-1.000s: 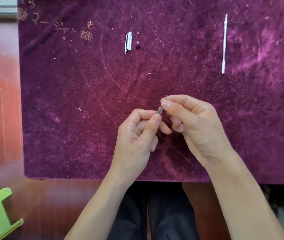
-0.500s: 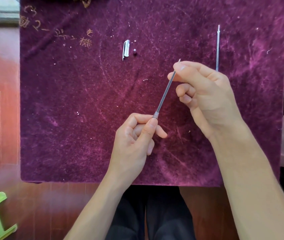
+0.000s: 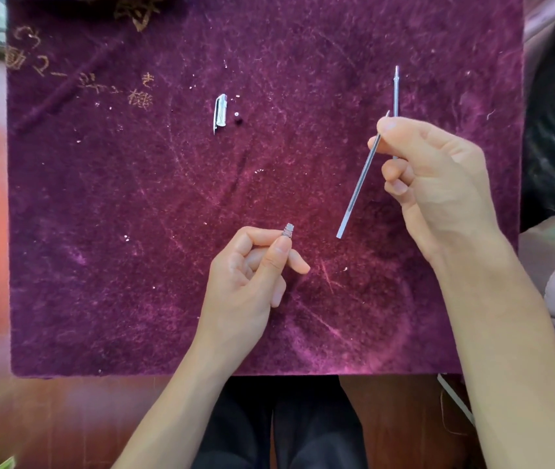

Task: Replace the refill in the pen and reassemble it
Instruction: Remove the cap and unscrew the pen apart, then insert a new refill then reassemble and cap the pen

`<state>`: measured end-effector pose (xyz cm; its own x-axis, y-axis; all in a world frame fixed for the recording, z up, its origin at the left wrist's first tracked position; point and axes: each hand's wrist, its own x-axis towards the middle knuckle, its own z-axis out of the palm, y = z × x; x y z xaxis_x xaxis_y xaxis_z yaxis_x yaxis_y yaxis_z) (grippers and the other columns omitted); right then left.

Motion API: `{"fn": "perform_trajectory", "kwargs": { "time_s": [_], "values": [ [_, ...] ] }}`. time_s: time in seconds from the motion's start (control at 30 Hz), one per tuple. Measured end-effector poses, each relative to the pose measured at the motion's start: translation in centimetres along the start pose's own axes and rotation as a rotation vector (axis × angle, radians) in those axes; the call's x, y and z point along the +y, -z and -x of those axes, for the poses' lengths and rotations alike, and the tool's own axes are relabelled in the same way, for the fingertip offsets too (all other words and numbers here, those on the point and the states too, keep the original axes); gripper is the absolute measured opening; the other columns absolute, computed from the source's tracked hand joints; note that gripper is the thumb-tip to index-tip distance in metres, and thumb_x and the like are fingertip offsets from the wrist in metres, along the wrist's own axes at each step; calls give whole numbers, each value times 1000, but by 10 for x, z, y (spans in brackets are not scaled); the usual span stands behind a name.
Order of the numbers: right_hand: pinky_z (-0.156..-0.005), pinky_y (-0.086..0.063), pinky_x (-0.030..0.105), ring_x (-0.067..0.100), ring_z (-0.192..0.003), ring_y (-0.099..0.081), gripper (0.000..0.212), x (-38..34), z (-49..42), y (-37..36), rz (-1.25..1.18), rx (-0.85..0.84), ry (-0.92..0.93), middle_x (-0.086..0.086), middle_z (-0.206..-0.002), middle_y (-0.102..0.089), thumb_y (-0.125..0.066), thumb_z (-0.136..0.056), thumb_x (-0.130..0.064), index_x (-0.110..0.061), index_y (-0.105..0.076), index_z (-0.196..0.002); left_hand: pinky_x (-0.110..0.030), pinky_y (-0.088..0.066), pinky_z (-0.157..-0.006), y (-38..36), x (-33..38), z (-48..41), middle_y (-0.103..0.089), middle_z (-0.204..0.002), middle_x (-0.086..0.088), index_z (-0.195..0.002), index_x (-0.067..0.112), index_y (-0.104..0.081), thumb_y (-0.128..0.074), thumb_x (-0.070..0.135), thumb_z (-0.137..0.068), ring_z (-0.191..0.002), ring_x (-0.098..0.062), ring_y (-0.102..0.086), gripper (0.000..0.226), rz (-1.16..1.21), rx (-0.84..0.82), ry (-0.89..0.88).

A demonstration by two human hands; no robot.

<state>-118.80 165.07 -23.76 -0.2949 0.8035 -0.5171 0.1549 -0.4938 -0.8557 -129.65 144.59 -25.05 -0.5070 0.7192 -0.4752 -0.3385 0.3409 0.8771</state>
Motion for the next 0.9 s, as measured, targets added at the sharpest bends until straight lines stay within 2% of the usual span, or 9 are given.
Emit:
{"fn": "perform_trajectory", "kwargs": {
  "time_s": [0.2,0.4,0.53,0.6,0.67,0.73,0.9],
  "values": [
    [-50,-38,15,3,-51,-50,14,-14,-33,30,215,119,138,-7,-72,-76,-80,-90,-22,-22,-82,-77,-14,-41,-48,-12,6,-12,-77,-84,-4,-103,11,-64,-57,24,-105,-46,-7,-46,15,-10,-24,1],
    [-55,-47,14,-8,-50,-54,18,-28,-75,49,487,212,243,-21,-55,-67,-79,-85,-24,-33,-78,-69,-15,-41,-48,-22,10,-21,-77,-83,-5,-104,9,-64,-57,24,-105,-47,-9,-45,17,-19,-39,1],
    [-72,-58,22,-7,-62,-64,6,-27,-98,50,633,236,271,-20,-66,-73,-78,-85,-30,-28,-83,-82,-14,-41,-48,-28,11,-27,-77,-83,-6,-104,7,-64,-57,23,-105,-46,-8,-45,17,-39,-48,-4],
    [-76,-59,18,-8,-63,-67,12,-28,-105,48,701,251,291,-20,-72,-74,-77,-86,-32,-25,-86,-91,-14,-41,-48,-29,11,-31,-77,-83,-7,-104,7,-64,-56,22,-105,-46,-7,-45,16,-48,-52,-7],
    [-72,-53,5,-16,-63,-66,16,-29,-110,48,753,261,306,-23,-73,-72,-77,-87,-33,-25,-87,-96,-13,-40,-47,-31,12,-34,-77,-83,-6,-103,8,-64,-56,22,-105,-46,-6,-45,16,-48,-49,-9],
    [-66,-46,-3,-22,-63,-64,16,-29,-113,48,785,261,313,-25,-73,-70,-76,-88,-33,-25,-86,-97,-13,-39,-47,-33,12,-37,-77,-82,-6,-101,9,-64,-57,22,-105,-46,-6,-45,15,-39,-45,-7],
    [-70,-49,-1,-15,-73,-67,17,-29,-112,46,838,266,317,-22,-77,-71,-75,-88,-31,-25,-86,-100,-12,-40,-47,-36,13,-40,-76,-81,-6,-100,11,-64,-58,22,-104,-46,-8,-44,13,-14,-52,3]
  ]
}}
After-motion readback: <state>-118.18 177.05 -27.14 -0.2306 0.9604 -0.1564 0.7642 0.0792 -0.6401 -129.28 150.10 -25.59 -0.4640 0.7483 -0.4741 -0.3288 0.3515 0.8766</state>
